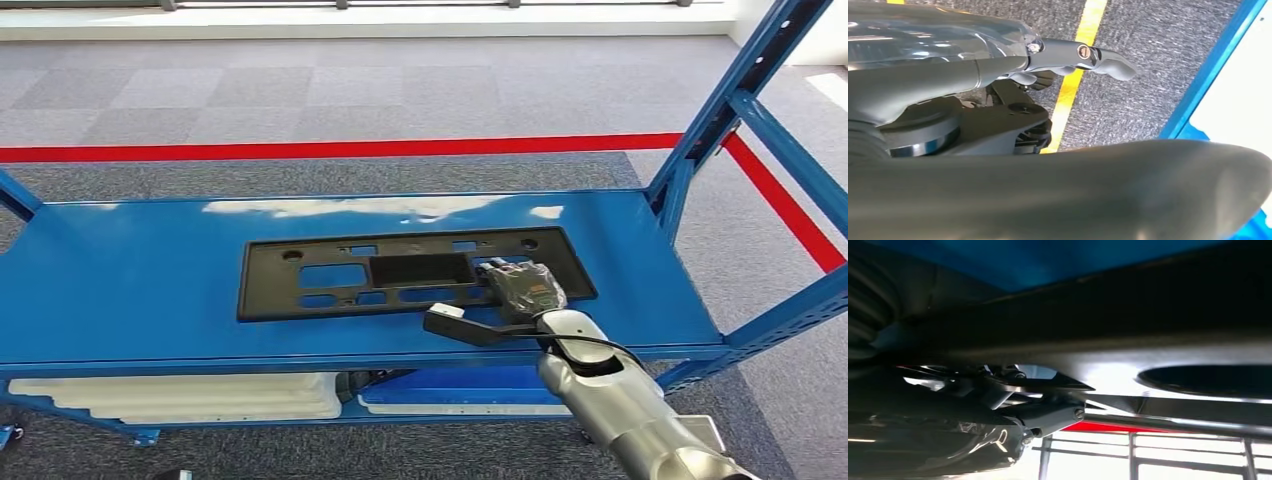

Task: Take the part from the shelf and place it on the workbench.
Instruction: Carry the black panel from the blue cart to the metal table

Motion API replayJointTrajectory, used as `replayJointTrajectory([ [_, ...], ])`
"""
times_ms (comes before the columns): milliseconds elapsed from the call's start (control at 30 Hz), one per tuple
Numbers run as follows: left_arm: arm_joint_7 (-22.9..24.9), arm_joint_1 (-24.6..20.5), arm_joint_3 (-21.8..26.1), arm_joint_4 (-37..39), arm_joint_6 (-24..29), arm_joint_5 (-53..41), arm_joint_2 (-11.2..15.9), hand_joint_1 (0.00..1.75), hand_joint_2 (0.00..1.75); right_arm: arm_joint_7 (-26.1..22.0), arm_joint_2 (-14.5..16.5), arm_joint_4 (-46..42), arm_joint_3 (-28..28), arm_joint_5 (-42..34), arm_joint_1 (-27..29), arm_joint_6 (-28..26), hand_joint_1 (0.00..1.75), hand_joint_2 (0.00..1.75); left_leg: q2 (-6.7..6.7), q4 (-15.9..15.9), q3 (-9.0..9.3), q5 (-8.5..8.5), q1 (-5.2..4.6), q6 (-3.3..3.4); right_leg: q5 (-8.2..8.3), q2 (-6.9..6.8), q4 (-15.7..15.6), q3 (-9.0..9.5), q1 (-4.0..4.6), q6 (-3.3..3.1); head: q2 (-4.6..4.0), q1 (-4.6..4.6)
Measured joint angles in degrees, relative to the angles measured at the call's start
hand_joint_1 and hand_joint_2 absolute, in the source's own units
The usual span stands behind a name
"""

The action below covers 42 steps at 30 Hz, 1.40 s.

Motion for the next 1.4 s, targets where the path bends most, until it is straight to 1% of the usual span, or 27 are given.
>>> replayJointTrajectory([
  [100, -0.2, 0.2, -0.4, 0.0, -0.2, 0.0, 0.0, 0.0, 1.75, -4.3, 0.4, -8.0, -3.2, -6.1, 2.9, -0.8, 1.75, 1.75, -0.01, 0.0, -0.23, 0.0, 0.0, 0.01, 0.0, -0.06, 0.0, -0.21, -0.04, 0.0, 0.0, 0.0],
  [200, -0.4, 0.3, -0.5, 0.0, -0.2, 0.0, 0.0, 0.0, 1.75, -8.1, 1.5, -16.7, -6.3, -13.3, 4.4, 0.2, 1.75, 1.75, -0.01, 0.0, -0.37, 0.01, 0.01, 0.01, 0.0, -0.03, 0.0, -0.4, -0.05, 0.0, 0.0, 0.0],
  [367, -0.7, 0.4, -0.5, 0.0, -0.1, 0.1, 0.0, 0.0, 1.75, -12.0, 3.4, -28.9, -10.9, -25.2, 4.4, 3.8, 1.75, 1.75, -0.01, 0.0, -0.45, 0.0, 0.02, 0.01, -0.05, -0.05, 0.0, -0.47, -0.05, 0.04, 0.01, 0.0],
  [467, -0.9, 0.4, -0.5, 0.0, -0.1, 0.2, 0.0, 0.0, 1.75, -13.7, 4.2, -34.0, -12.5, -31.1, 4.4, 5.8, 1.75, 1.75, -0.01, 0.0, -0.5, 0.0, 0.02, 0.01, -0.05, -0.05, 0.0, -0.51, -0.05, 0.04, 0.0, 0.0],
  [567, -1.2, 0.4, -0.5, 0.0, 0.0, 0.3, 0.0, 0.0, 1.75, -14.9, 4.6, -37.6, -13.4, -35.4, 4.5, 7.4, 1.75, 1.75, -0.01, 0.0, -0.5, 0.0, 0.01, 0.02, -0.05, -0.04, 0.0, -0.51, -0.05, 0.05, 0.0, 0.0],
  [767, -1.5, 0.5, -0.5, 0.0, -0.1, 0.6, 0.0, 0.0, 1.75, -17.0, 5.2, -41.0, -14.1, -46.6, 5.4, 12.1, 1.75, 1.75, -0.01, 0.0, -0.5, 0.0, 0.01, 0.02, -0.05, -0.04, 0.0, -0.5, -0.05, 0.05, 0.0, 0.0],
  [967, -1.6, 0.6, -0.5, 0.0, -0.5, 0.7, 0.0, 0.0, 1.75, -17.3, 5.8, -40.6, -14.0, -62.7, 6.9, 19.0, 1.75, 1.75, -0.01, 0.0, -0.51, 0.0, 0.02, 0.02, -0.05, -0.05, 0.0, -0.5, -0.05, 0.05, 0.01, 0.0],
  [1100, -1.9, 0.6, -0.5, 0.0, -1.7, 1.2, 0.0, 0.0, 1.75, -17.4, 6.2, -39.0, -13.0, -72.7, 8.1, 23.1, 1.75, 1.75, -0.01, 0.0, -0.52, 0.0, 0.02, 0.02, -0.05, -0.06, 0.0, -0.51, -0.04, 0.04, 0.0, 0.0],
  [1200, -2.7, 0.6, -0.5, 0.0, -2.9, 1.9, 0.0, 0.0, 1.75, -18.0, 6.3, -37.6, -11.6, -76.8, 8.9, 24.9, 1.75, 1.75, -0.01, 0.0, -0.52, 0.0, 0.02, 0.02, -0.05, -0.06, 0.0, -0.51, -0.04, 0.04, 0.0, 0.0],
  [1400, -3.3, 0.8, -0.3, 0.0, -3.6, 2.7, 0.0, 0.0, 1.75, -19.0, 6.1, -37.1, -9.0, -80.0, 10.0, 26.8, 1.75, 1.75, -0.01, 0.0, -0.54, -0.04, -0.01, 0.06, -0.03, -0.05, 0.0, -0.53, -0.09, 0.08, 0.0, 0.0],
])
